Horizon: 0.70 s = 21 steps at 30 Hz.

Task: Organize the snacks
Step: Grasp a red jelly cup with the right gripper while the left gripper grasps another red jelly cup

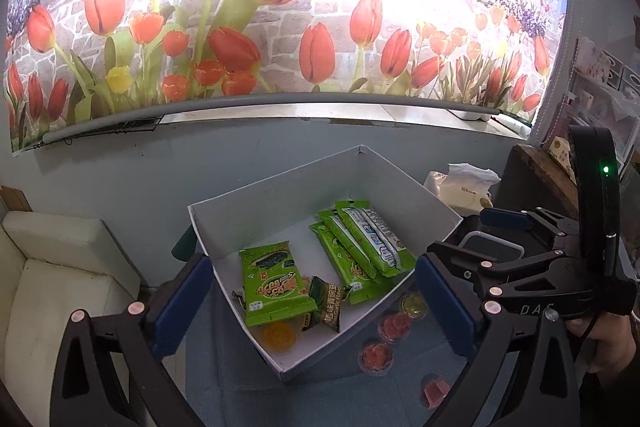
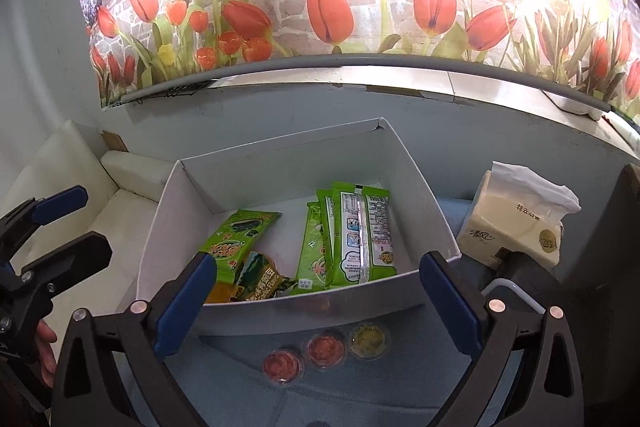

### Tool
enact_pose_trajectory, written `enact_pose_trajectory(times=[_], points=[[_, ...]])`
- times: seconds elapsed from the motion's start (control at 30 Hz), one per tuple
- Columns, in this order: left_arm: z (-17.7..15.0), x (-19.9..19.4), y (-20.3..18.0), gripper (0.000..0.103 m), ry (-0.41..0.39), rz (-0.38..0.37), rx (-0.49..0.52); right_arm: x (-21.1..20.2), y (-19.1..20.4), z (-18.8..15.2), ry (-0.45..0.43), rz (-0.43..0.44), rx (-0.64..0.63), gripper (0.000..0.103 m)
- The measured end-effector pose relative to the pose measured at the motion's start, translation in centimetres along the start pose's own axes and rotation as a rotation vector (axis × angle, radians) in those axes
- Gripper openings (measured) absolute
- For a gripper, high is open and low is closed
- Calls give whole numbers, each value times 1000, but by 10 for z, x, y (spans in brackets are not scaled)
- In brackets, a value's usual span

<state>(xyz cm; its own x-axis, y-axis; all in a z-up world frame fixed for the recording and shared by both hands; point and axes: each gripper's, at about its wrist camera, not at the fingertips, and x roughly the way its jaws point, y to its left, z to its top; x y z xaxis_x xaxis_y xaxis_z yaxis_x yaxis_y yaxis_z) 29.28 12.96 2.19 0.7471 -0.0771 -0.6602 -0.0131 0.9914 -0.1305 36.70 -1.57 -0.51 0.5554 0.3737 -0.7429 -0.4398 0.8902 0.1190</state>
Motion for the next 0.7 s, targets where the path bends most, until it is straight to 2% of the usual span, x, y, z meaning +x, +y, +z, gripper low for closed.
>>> enact_pose_trajectory(times=[0.17,0.27,0.4,0.5,0.7], points=[[-22,-34,-16,103,-30,-23,5,-31,7,-32,-33,-5,-7,103],[-42,-51,-26,103,-38,-42,11,-47,8,-58,-33,21,-1,103],[-78,-70,-43,103,-55,13,53,-62,6,-99,-18,39,-12,103],[-108,-78,-51,103,-34,-24,31,-70,5,-134,-5,8,-40,103],[-167,-93,-61,103,-13,-15,-45,-60,-4,-183,41,-29,-22,103]])
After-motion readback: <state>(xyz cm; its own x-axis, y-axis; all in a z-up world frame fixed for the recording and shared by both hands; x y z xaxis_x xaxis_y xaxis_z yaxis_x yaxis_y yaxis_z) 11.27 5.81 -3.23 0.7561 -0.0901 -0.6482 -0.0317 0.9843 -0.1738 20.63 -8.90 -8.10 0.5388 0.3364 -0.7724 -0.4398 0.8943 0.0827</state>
